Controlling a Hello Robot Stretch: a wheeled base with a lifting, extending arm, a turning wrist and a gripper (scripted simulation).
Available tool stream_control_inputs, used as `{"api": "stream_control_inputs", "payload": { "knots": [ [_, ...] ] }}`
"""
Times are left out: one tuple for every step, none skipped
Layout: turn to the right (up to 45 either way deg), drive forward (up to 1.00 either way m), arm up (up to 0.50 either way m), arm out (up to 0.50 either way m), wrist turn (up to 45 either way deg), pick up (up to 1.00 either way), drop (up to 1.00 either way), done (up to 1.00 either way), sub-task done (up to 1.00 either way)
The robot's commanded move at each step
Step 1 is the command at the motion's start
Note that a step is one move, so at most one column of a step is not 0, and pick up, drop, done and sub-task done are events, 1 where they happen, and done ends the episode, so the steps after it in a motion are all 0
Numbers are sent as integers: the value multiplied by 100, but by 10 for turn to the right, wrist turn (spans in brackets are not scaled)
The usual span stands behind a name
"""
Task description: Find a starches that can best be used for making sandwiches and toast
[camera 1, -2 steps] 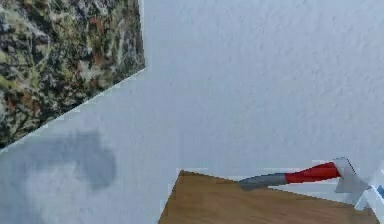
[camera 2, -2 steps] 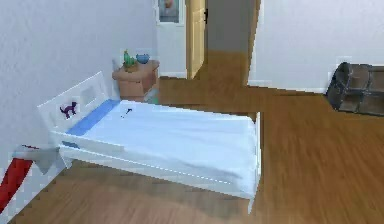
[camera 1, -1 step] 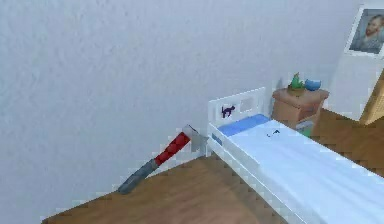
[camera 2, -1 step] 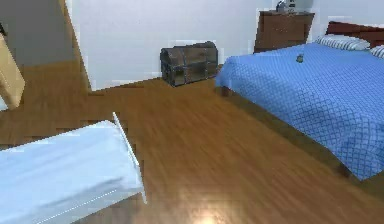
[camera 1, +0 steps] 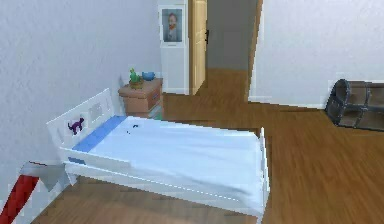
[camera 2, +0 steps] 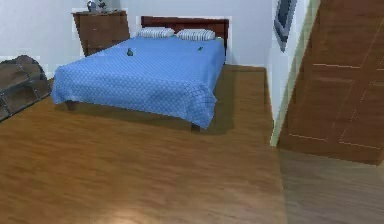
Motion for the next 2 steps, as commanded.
{"api": "stream_control_inputs", "payload": {
  "knots": [
    [120,0,0,0,0,0,0,0,0],
    [0,10,0,0,0,0,0,0,0]
  ]
}}
